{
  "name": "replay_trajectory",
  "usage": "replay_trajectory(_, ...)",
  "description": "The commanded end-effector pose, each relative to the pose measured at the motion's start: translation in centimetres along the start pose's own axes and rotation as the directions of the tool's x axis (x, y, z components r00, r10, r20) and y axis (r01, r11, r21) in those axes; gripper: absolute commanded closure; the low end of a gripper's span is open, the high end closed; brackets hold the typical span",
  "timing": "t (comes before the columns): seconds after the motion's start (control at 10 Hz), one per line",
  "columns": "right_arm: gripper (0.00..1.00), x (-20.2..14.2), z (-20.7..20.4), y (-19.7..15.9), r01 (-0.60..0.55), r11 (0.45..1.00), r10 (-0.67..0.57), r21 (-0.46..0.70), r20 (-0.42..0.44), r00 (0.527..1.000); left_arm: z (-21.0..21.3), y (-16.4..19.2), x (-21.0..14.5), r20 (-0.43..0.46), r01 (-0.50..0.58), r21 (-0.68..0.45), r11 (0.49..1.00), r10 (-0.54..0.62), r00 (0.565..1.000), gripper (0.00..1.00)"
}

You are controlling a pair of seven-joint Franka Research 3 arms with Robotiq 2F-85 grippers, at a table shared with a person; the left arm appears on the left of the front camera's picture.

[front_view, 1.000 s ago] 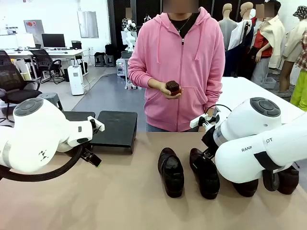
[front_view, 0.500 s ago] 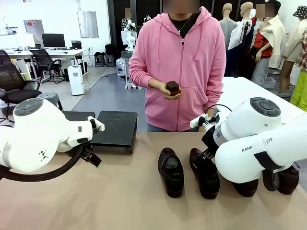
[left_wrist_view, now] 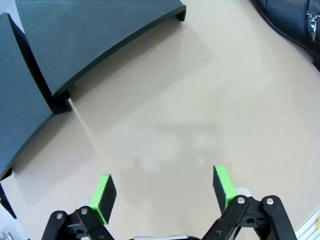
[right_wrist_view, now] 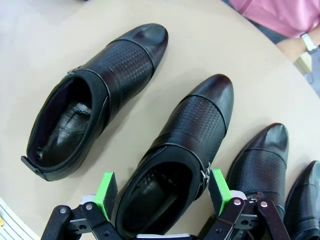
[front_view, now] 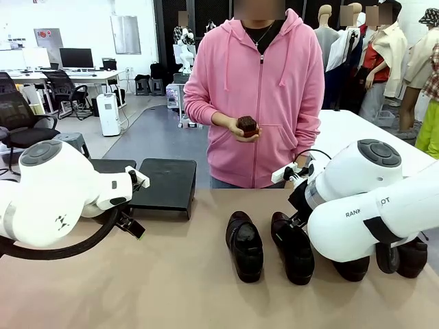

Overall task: Organize the shoes by placing them on the stand.
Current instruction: Pick up one Shoe and place it in the middle of the table.

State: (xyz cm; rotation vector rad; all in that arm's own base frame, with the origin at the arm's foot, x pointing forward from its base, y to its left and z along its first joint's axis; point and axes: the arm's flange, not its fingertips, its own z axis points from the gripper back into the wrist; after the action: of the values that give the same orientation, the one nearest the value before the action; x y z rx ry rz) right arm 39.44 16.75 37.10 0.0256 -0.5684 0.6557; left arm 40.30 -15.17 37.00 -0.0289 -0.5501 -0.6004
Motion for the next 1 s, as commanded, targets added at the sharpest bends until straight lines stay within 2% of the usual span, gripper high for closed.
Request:
replay_trajectory(0.0,0.04,0.0,0.0,0.0,0.000,1.000,0.000,0.000,0.000,1.000,0.0,0.0,0.0,0.000,0.000,0.000,1.000,0.000,1.000,0.00)
replay_trajectory(0.1,0.04,0.0,0.0,0.0,0.000,1.000,0.000,0.000,0.000,1.000,0.0,0.0,0.0,0.000,0.000,0.000,1.000,0.000,1.000,0.00)
replay_trajectory(0.2,0.04,0.0,0.0,0.0,0.000,1.000,0.000,0.000,0.000,1.000,2.0,-0.2,0.1,-0.045,0.030,-0.059,0.998,-0.033,0.998,0.00)
replay_trajectory(0.3,0.04,0.3,3.9,-1.1,0.101,0.995,-0.101,0.005,-0.044,0.994,5.1,-0.8,0.2,-0.093,-0.059,-0.106,0.993,0.049,0.994,0.00)
replay_trajectory(0.4,0.04,0.2,9.3,-2.2,0.196,0.980,-0.194,0.032,-0.068,0.979,10.0,-1.2,0.2,-0.098,-0.152,-0.147,0.977,0.138,0.986,0.00)
replay_trajectory(0.5,0.04,-0.4,14.2,-2.8,0.234,0.968,-0.230,0.088,-0.050,0.972,14.4,-1.6,-0.4,-0.087,-0.102,-0.209,0.973,0.086,0.992,0.00)
replay_trajectory(0.7,0.04,-3.5,22.7,-3.5,0.226,0.935,-0.228,0.275,-0.022,0.973,20.6,-1.7,-3.0,-0.071,-0.145,-0.190,0.971,0.134,0.988,0.00)
replay_trajectory(0.9,0.04,-8.4,27.9,-4.5,0.266,0.923,-0.290,0.280,0.049,0.956,25.5,-1.0,-7.3,-0.036,-0.169,-0.238,0.956,0.166,0.986,0.00)
